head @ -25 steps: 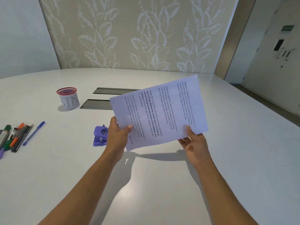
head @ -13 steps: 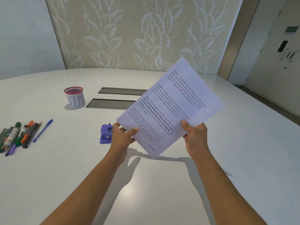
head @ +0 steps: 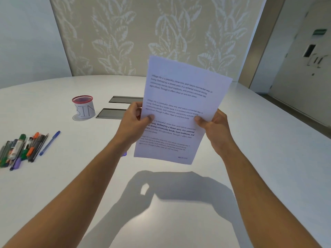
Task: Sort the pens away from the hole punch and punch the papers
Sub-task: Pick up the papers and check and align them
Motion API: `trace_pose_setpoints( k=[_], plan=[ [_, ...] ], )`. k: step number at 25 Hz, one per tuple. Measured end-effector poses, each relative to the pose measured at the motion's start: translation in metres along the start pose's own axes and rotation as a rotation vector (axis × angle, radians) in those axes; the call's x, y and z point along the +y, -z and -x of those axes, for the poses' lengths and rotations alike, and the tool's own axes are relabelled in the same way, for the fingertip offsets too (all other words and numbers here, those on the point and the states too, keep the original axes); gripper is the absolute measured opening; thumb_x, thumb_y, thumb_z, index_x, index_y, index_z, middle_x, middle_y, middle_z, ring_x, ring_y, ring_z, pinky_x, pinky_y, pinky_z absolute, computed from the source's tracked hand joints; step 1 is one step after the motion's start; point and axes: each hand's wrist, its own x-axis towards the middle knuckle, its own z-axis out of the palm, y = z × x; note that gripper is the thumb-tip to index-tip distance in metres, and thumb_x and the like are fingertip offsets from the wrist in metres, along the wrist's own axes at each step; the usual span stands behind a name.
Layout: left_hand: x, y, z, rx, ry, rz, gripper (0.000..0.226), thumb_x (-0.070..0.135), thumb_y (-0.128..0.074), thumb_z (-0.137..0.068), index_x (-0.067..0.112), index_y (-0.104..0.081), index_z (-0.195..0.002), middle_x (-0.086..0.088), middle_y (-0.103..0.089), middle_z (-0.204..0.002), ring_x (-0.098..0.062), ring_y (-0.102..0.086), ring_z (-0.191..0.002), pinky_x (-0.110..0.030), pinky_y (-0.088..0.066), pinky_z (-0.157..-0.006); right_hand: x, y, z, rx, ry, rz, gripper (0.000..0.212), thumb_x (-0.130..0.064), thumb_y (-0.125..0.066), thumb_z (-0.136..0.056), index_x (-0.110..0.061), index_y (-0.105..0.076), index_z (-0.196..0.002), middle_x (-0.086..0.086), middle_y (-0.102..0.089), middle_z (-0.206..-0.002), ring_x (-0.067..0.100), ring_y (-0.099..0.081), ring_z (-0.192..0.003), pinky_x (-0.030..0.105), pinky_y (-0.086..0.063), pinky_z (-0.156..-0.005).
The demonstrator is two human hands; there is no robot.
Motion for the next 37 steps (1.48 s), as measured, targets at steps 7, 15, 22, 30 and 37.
trace_pose_setpoints(
  k=[7,15,22,30,37],
  plan=[
    [-0.008,-0.008,-0.002,0.110,-0.132,-0.081,0.015,0.008,-0.050,-0.097,0.017,-0.043,-0.107,-0.003,-0.063,-0.112,-0.019,-0.063,-0.097,-0.035,-0.056,-0.077,0.003,-0.011,-0.007,0.051,0.014,0.018,0.029,0.002,-0.061,-0.090,-0.013,-0.065,-0.115,0.005,-0.073,-0.112,0.019,-0.070,-0.099,0.030,-0.057,-0.079],
    [-0.053,-0.022,0.016,0.119,-0.117,-0.255,0.016,0.007,-0.041,-0.099,0.008,-0.042,-0.115,0.004,-0.058,-0.096,-0.022,-0.061,-0.091,-0.050,-0.056,-0.076,0.040,-0.022,0.010,0.089,-0.094,0.178,0.025,-0.005,-0.063,-0.092,-0.028,-0.064,-0.102,-0.002,-0.071,-0.108,0.018,-0.070,-0.094,0.033,-0.057,-0.077],
    [-0.056,-0.028,0.022,0.110,-0.058,-0.229,0.018,0.001,-0.040,-0.099,0.008,-0.040,-0.115,0.006,-0.055,-0.095,-0.004,-0.058,-0.082,-0.014,-0.049,-0.059,0.053,-0.022,0.014,0.072,-0.120,0.224,0.024,-0.007,-0.061,-0.093,-0.021,-0.065,-0.111,-0.002,-0.073,-0.108,0.017,-0.070,-0.096,0.039,-0.058,-0.085],
    [-0.053,-0.027,0.015,0.127,-0.029,-0.215,0.019,0.000,-0.039,-0.099,0.014,-0.038,-0.111,0.015,-0.054,-0.090,0.000,-0.057,-0.080,-0.016,-0.050,-0.058,0.054,-0.029,0.010,0.091,-0.127,0.230,0.020,-0.008,-0.060,-0.093,-0.019,-0.064,-0.109,-0.001,-0.072,-0.105,0.020,-0.069,-0.094,0.035,-0.057,-0.078],
    [-0.058,-0.022,0.021,0.074,0.057,-0.235,0.020,0.002,-0.038,-0.098,0.019,-0.037,-0.109,0.012,-0.053,-0.092,-0.007,-0.055,-0.082,-0.031,-0.052,-0.066,0.065,-0.028,0.017,0.055,-0.189,0.227,0.023,-0.006,-0.062,-0.091,-0.022,-0.067,-0.106,-0.005,-0.075,-0.101,0.017,-0.070,-0.094,0.036,-0.058,-0.082]
  ],
)
